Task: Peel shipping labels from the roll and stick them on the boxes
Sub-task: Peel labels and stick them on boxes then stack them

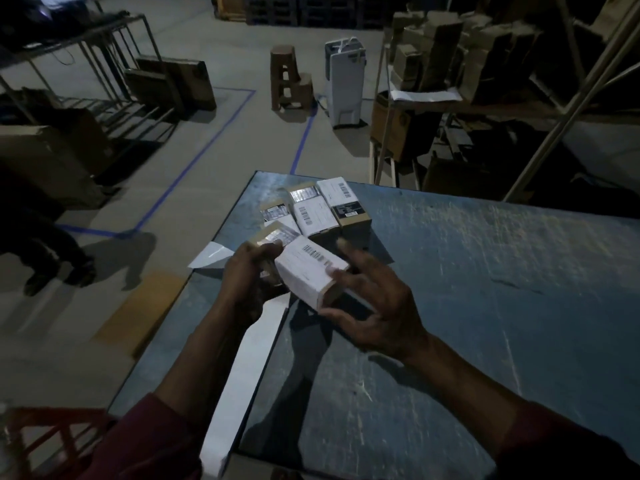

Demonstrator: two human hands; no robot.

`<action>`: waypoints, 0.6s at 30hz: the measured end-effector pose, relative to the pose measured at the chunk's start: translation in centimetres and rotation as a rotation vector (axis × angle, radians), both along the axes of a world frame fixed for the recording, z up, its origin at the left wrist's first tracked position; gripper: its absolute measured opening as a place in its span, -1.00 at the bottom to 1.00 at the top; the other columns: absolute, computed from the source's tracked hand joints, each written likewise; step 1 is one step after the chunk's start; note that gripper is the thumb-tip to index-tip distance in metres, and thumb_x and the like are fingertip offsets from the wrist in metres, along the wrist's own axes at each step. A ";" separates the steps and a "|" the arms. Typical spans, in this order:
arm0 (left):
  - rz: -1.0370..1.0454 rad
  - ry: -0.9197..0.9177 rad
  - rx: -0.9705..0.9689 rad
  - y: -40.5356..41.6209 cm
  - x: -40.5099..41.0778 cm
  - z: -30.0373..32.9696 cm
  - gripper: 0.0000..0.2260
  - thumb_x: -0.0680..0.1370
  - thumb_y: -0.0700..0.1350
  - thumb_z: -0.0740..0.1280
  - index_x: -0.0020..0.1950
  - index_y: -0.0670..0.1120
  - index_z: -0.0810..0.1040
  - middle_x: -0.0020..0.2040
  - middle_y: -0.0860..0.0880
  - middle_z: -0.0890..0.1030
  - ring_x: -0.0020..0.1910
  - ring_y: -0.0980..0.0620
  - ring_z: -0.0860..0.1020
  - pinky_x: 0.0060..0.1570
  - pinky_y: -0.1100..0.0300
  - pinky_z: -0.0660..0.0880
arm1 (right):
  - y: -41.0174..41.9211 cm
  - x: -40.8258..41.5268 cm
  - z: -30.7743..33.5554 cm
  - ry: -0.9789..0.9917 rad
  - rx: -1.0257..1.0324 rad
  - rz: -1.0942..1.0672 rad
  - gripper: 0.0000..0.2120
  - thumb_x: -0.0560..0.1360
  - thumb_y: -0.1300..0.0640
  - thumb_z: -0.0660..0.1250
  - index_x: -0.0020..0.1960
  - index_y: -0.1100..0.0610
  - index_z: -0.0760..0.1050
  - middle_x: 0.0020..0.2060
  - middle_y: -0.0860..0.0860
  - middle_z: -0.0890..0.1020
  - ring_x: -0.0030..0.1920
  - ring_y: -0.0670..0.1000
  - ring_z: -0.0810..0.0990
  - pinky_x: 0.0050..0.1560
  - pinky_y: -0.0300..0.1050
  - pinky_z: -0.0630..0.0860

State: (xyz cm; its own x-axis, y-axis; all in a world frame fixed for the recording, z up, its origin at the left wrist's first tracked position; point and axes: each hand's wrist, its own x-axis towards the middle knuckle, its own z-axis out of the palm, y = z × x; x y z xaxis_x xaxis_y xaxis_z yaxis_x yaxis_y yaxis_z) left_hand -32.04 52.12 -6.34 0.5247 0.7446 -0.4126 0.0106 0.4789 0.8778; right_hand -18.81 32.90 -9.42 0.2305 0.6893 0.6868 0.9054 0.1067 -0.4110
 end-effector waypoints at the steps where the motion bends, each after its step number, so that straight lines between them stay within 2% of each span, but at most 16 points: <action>1: -0.022 0.002 0.036 0.9 -0.3 -0.1 -0.85 0.56 -0.18 0.44 0.07 -0.13 0.53 -0.03 -0.18 0.75 0.04 -0.30 0.72 -0.04 -0.17 0.68 | 0.6 -0.4 0.4 0.114 -0.053 -0.058 -0.28 0.40 -0.14 0.62 0.46 0.09 0.52 0.58 0.10 0.36 0.55 0.04 0.39 0.46 -0.10 0.45; 3: -0.042 0.011 0.092 2.6 -0.6 -0.1 -0.85 0.54 -0.21 0.45 0.01 -0.09 0.49 -0.03 -0.20 0.74 0.00 -0.32 0.71 -0.02 -0.21 0.67 | 2.1 -1.2 1.1 0.337 -0.217 -0.164 -0.04 0.31 -0.38 0.55 0.59 -0.04 0.34 0.59 0.01 0.34 0.53 -0.03 0.37 0.46 -0.05 0.45; 5: -0.046 0.018 0.127 4.3 -0.4 -0.1 -0.86 0.54 -0.24 0.44 -0.01 -0.07 0.52 -0.09 -0.16 0.73 -0.10 -0.28 0.70 -0.13 -0.12 0.65 | 4.0 -2.3 1.4 0.488 -0.327 -0.220 0.02 0.25 -0.46 0.53 0.58 -0.12 0.28 0.50 -0.07 0.46 0.38 -0.12 0.48 0.33 0.01 0.58; 7: -0.062 0.018 0.148 5.8 0.0 -0.2 -0.86 0.54 -0.26 0.43 -0.01 -0.06 0.53 -0.13 -0.11 0.72 -0.14 -0.25 0.70 -0.19 -0.06 0.63 | 5.9 -3.1 1.2 0.553 -0.312 -0.247 -0.08 0.25 -0.29 0.63 0.51 -0.08 0.39 0.36 -0.09 0.59 0.26 -0.15 0.56 0.21 -0.02 0.64; 9: -0.084 0.027 0.157 7.2 0.3 -0.5 -0.81 0.55 -0.26 0.43 0.13 -0.08 0.56 -0.08 -0.11 0.72 -0.12 -0.24 0.70 -0.18 -0.03 0.64 | 7.8 -3.4 0.3 0.572 -0.273 -0.286 -0.22 0.28 -0.15 0.67 0.42 -0.07 0.47 0.27 -0.09 0.65 0.22 -0.14 0.61 0.12 -0.02 0.68; 11: -0.105 0.033 0.158 8.7 0.6 -0.9 -0.67 0.56 -0.25 0.42 0.30 -0.03 0.56 -0.01 -0.11 0.72 -0.14 -0.18 0.70 -0.18 0.00 0.63 | 9.5 -3.6 -0.7 0.580 -0.270 -0.323 -0.24 0.28 -0.15 0.65 0.41 -0.07 0.47 0.26 -0.09 0.65 0.23 -0.13 0.62 0.08 -0.01 0.69; 13: -0.085 0.030 0.158 10.0 1.0 -1.2 -0.60 0.57 -0.26 0.43 0.38 0.00 0.52 -0.01 -0.12 0.72 -0.18 -0.11 0.69 -0.22 0.03 0.61 | 11.0 -3.8 -1.3 0.571 -0.248 -0.361 -0.16 0.27 -0.17 0.65 0.47 -0.06 0.42 0.30 -0.05 0.62 0.28 -0.08 0.60 0.11 0.03 0.68; 15: -0.038 0.018 0.133 11.1 1.7 -1.2 -0.67 0.58 -0.28 0.43 0.30 -0.06 0.49 -0.08 -0.13 0.70 -0.23 -0.10 0.68 -0.23 0.03 0.60 | 12.2 -4.1 -1.1 0.545 -0.208 -0.376 -0.11 0.27 -0.14 0.67 0.51 -0.04 0.38 0.32 0.00 0.59 0.32 0.00 0.56 0.18 0.08 0.65; 17: -0.032 0.010 0.118 12.1 2.7 -0.7 -0.83 0.60 -0.31 0.39 0.06 -0.08 0.48 -0.24 -0.09 0.69 -0.34 -0.05 0.66 -0.26 0.04 0.58 | 13.3 -4.1 -0.5 0.519 -0.204 -0.378 -0.06 0.28 -0.09 0.69 0.55 -0.01 0.34 0.36 0.06 0.56 0.36 0.07 0.52 0.28 0.06 0.59; 18: -0.046 0.015 0.116 12.7 3.2 -0.6 -0.83 0.62 -0.32 0.36 -0.02 -0.07 0.47 -0.28 -0.08 0.68 -0.39 -0.02 0.65 -0.31 0.06 0.57 | 13.9 -4.0 -0.3 0.508 -0.223 -0.383 -0.04 0.29 -0.06 0.69 0.57 0.01 0.31 0.37 0.08 0.54 0.38 0.09 0.50 0.32 0.05 0.55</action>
